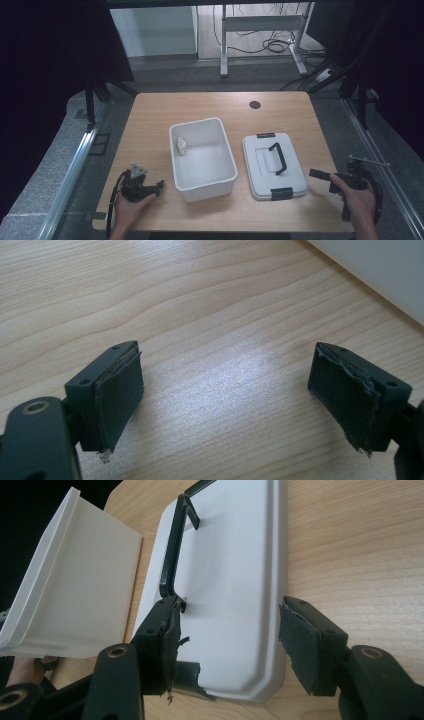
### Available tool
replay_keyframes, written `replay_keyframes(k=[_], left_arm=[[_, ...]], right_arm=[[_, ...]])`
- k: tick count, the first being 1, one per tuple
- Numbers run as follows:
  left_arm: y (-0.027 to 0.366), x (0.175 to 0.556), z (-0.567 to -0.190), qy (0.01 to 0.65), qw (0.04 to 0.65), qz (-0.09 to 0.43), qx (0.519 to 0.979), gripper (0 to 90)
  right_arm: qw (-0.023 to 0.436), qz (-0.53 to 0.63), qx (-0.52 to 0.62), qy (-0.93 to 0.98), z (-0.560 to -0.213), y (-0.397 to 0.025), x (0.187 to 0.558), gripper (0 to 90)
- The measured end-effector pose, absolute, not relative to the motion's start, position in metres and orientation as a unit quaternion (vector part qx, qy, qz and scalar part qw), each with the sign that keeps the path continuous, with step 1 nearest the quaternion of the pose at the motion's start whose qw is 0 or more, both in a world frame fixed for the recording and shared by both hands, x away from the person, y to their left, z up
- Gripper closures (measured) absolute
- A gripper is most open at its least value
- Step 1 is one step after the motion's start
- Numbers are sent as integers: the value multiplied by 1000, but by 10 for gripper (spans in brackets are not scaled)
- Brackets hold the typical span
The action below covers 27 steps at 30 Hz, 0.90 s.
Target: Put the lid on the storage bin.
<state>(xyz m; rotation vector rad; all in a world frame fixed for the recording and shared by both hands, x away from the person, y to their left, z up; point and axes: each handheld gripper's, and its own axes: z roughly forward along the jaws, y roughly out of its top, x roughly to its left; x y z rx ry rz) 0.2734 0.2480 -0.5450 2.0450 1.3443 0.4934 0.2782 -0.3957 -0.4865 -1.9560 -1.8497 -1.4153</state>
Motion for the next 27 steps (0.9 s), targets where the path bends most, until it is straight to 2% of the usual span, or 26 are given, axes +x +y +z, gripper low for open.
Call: replay_keyframes(k=[6,27], left_arm=[[248,273,-545,511,317,188,777,144],[248,273,-545,511,316,187,777,145]], right_arm=[[52,-466,-642,-607,-486,-399,276,423],[56,-454,-612,-645,-458,-371,289,423]])
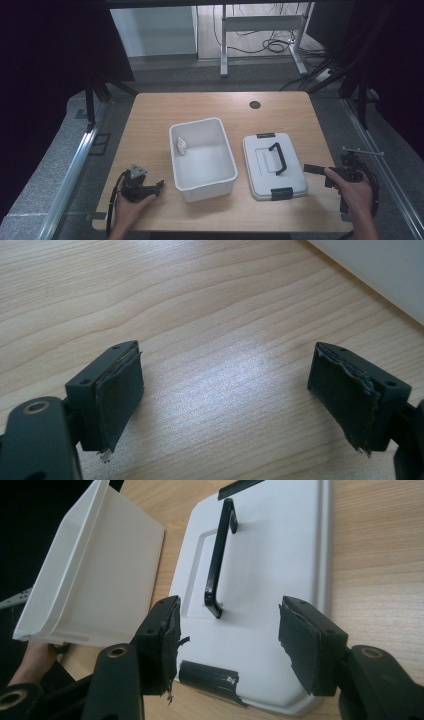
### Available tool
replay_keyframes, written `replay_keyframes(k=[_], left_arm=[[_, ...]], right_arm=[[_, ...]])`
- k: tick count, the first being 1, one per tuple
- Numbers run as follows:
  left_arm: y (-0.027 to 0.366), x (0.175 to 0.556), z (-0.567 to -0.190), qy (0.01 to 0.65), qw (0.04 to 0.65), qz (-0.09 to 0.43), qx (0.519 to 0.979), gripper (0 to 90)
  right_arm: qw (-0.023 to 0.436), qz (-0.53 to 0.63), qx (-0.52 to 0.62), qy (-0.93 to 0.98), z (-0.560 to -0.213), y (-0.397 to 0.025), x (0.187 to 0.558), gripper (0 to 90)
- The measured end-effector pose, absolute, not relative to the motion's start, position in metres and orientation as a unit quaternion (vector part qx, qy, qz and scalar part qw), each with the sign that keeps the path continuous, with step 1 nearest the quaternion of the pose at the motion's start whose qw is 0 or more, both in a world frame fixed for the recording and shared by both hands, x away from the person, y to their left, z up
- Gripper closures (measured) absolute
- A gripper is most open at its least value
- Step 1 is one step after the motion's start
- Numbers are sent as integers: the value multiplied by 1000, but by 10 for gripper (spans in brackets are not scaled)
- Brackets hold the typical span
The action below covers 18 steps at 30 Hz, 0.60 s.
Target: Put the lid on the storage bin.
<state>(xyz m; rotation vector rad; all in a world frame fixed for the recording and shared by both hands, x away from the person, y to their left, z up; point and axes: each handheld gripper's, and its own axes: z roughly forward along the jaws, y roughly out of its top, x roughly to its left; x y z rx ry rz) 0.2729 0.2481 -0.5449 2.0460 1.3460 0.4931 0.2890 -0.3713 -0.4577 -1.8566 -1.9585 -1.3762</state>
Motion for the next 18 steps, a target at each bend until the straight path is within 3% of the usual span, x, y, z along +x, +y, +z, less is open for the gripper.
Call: replay_keyframes(k=[18], left_arm=[[248,272,-545,512,318,188,775,147]], right_arm=[[69,-410,-585,-696,-413,-341,319,423]])
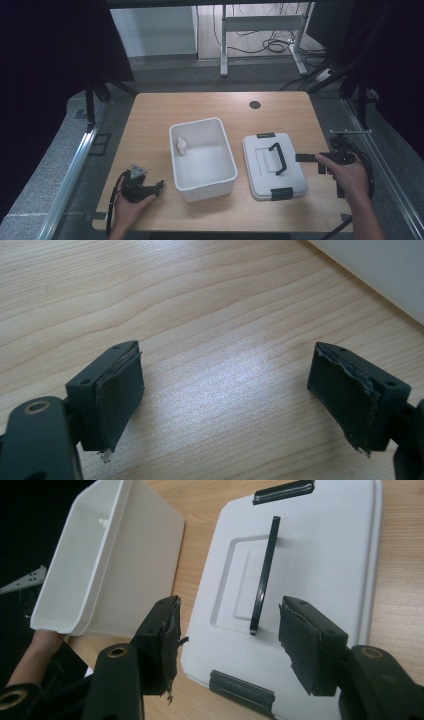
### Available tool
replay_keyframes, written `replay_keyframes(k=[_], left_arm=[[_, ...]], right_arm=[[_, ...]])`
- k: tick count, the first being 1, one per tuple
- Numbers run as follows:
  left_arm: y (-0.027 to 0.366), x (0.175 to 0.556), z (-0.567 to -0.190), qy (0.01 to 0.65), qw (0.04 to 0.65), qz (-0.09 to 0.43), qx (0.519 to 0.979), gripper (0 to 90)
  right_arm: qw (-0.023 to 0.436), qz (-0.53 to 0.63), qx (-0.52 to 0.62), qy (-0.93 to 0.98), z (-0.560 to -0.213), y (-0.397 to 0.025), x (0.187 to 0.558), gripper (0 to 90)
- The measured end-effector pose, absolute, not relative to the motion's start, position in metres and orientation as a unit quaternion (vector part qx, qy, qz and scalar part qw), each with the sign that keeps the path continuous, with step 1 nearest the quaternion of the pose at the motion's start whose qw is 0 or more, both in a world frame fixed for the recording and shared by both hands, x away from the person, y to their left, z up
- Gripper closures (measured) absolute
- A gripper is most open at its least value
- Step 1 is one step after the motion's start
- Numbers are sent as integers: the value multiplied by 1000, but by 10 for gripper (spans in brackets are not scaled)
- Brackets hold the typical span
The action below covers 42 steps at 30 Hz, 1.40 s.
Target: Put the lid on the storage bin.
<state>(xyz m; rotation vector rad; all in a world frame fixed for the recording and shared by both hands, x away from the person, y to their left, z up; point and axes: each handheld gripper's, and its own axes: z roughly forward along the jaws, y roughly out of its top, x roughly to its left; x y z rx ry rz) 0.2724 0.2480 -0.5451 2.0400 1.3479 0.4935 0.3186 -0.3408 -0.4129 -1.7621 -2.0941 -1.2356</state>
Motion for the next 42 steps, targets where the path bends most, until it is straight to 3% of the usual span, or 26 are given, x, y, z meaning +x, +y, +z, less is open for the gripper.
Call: replay_keyframes(k=[13,42], left_arm=[[248,271,-545,512,318,188,775,148],[248,271,-545,512,318,188,776,148]], right_arm=[[94,-371,-589,-712,-408,-316,345,423],[104,-328,-611,-713,-408,-279,376,425]])
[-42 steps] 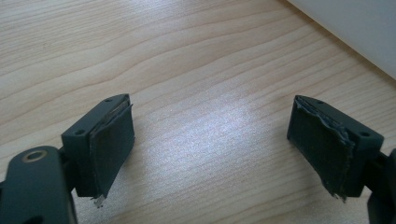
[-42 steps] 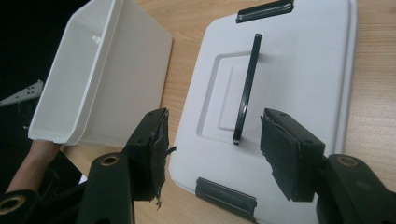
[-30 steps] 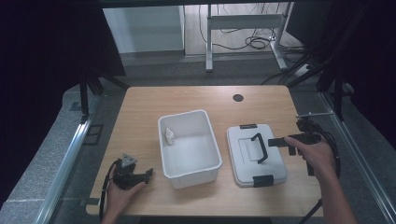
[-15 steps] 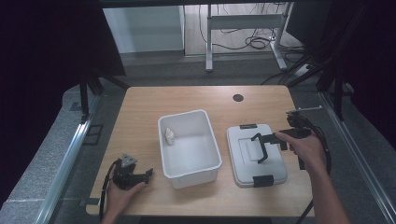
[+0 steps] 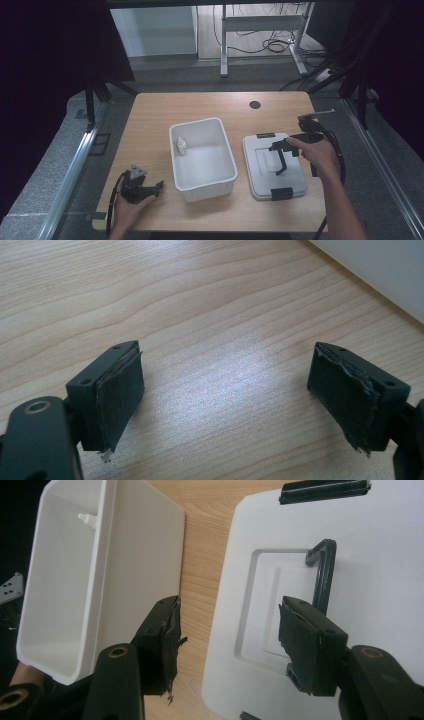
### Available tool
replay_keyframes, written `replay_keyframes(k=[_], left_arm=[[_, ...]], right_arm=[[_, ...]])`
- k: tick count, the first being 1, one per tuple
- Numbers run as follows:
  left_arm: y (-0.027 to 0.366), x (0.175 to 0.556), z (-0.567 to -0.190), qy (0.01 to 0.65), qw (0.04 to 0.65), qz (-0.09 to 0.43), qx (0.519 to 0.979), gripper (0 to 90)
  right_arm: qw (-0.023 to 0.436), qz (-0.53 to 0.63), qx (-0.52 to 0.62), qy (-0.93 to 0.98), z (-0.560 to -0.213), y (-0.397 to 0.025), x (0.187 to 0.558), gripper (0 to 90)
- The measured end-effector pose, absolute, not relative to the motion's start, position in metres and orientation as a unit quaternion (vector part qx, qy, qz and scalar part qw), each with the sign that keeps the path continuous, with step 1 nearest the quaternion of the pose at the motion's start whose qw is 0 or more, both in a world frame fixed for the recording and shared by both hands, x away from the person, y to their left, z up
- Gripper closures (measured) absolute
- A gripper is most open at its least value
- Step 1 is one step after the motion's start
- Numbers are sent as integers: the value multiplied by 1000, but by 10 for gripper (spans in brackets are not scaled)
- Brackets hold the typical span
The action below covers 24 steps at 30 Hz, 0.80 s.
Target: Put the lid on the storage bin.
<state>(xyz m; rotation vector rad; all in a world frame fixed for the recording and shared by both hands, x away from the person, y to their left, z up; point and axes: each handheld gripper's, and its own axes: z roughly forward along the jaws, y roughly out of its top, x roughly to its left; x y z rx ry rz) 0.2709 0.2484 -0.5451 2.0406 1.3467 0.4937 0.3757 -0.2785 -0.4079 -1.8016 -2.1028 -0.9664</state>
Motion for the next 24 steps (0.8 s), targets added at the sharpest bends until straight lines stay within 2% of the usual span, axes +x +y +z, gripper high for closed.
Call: replay_keyframes(k=[24], left_arm=[[248,271,-545,512,318,188,776,148]], right_arm=[[112,-268,-638,-713,-430,-274,397,440]])
